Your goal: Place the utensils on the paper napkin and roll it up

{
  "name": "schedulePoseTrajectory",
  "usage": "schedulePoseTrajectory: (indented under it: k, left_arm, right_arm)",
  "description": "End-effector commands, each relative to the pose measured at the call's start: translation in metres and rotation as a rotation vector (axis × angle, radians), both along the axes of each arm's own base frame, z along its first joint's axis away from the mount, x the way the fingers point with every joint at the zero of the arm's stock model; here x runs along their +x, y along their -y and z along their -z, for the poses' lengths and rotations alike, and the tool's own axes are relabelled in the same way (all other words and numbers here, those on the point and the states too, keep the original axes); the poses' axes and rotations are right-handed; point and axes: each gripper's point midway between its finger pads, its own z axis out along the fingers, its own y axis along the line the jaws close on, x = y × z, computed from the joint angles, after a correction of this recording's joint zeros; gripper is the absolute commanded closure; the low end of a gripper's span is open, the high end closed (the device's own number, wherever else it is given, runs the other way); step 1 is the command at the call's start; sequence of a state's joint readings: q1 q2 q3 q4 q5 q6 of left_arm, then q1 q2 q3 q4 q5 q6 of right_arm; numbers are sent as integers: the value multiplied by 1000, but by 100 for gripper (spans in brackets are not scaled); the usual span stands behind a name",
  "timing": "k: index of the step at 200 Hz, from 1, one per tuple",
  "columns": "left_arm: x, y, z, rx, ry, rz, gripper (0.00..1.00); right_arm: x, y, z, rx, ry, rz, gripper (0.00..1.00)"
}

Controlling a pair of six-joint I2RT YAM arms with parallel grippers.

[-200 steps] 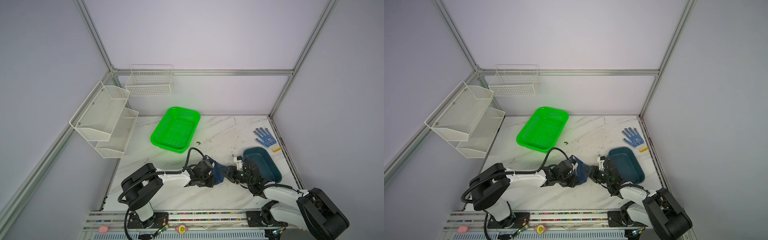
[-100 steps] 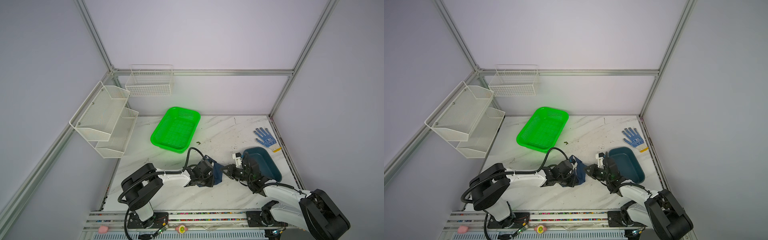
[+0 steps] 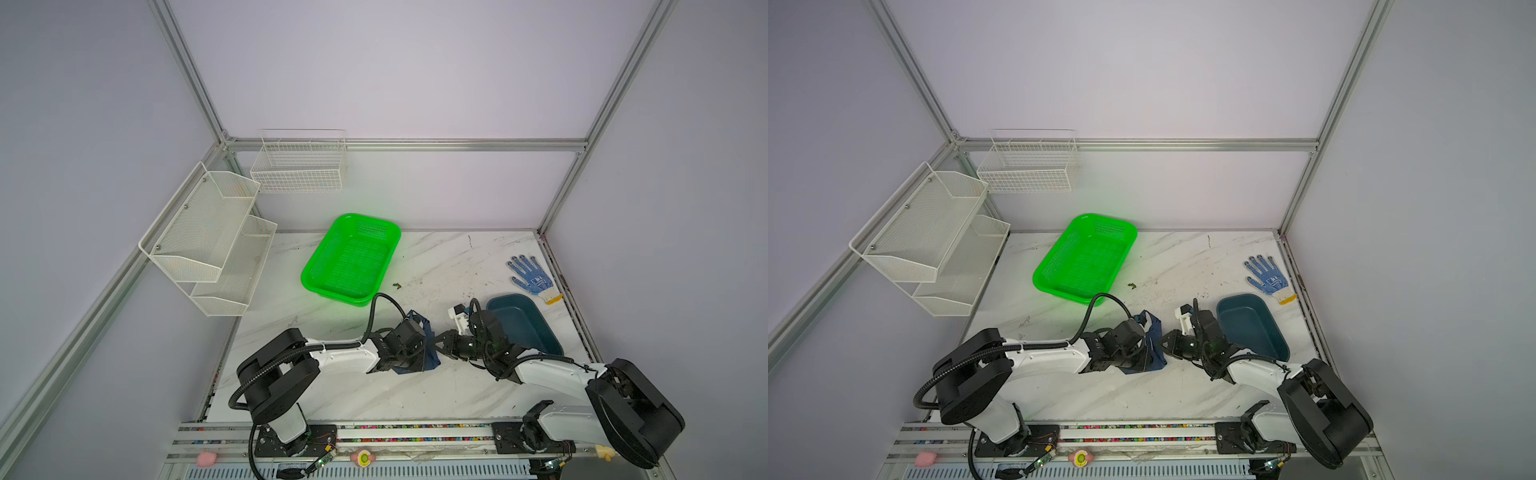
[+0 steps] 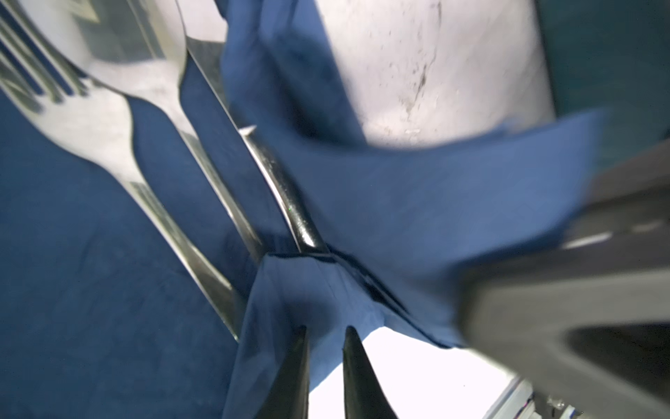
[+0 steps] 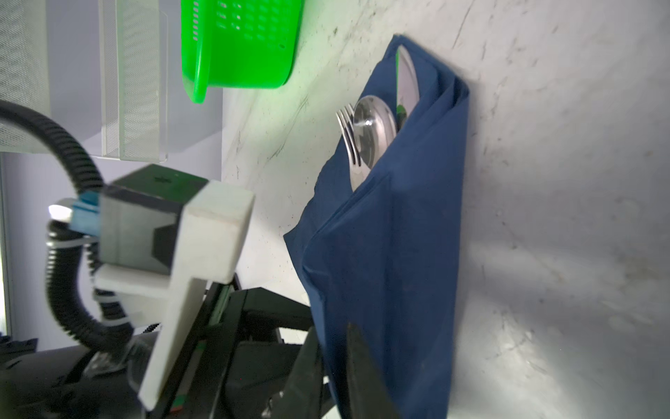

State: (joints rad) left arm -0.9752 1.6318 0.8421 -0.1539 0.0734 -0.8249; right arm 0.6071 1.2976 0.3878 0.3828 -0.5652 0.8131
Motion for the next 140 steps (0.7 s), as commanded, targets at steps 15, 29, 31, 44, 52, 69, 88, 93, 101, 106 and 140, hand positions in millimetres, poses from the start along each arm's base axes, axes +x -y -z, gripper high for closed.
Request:
schedulePoseTrajectory:
  k: [15,29,31,44,52,69,88,93,101,106,140]
  left_arm:
    - [17,-6,-38,-68,73,-94,80]
    - [18,-16,-40,-73,77,-128,79]
    - [18,-18,-40,-75,78,-133,79]
    - [19,-27,-43,-91,84,-165,77]
    - [19,-31,-45,-105,87,-181,74]
    - [23,-38,-59,-152,104,-215,65]
    - [26,-43,-68,-196,107,-239,53]
    - [27,-43,-70,-207,109,-244,48]
    - [29,-45,-72,-222,108,-256,42]
    - [31,-46,-73,-229,108,-263,39]
    - [37,-57,-61,-211,64,-302,30]
  right_arm:
    - [-7,-13,5,-23,0,-65,76]
    - [-9,-17,8,-25,-8,-81,73]
    - [-9,-17,8,-25,-8,-85,73]
    - [-12,-20,15,-38,-25,-99,70]
    - [-13,-22,16,-39,-27,-110,68]
    - [-15,-25,17,-43,-27,-125,65]
    - [-17,-29,17,-46,-26,-140,63]
    - [-18,-29,17,-48,-27,-144,63]
    - [-17,-29,18,-56,-27,-142,63]
    - [-17,-28,19,-60,-28,-139,63]
    - [-17,-27,20,-70,-30,-134,62]
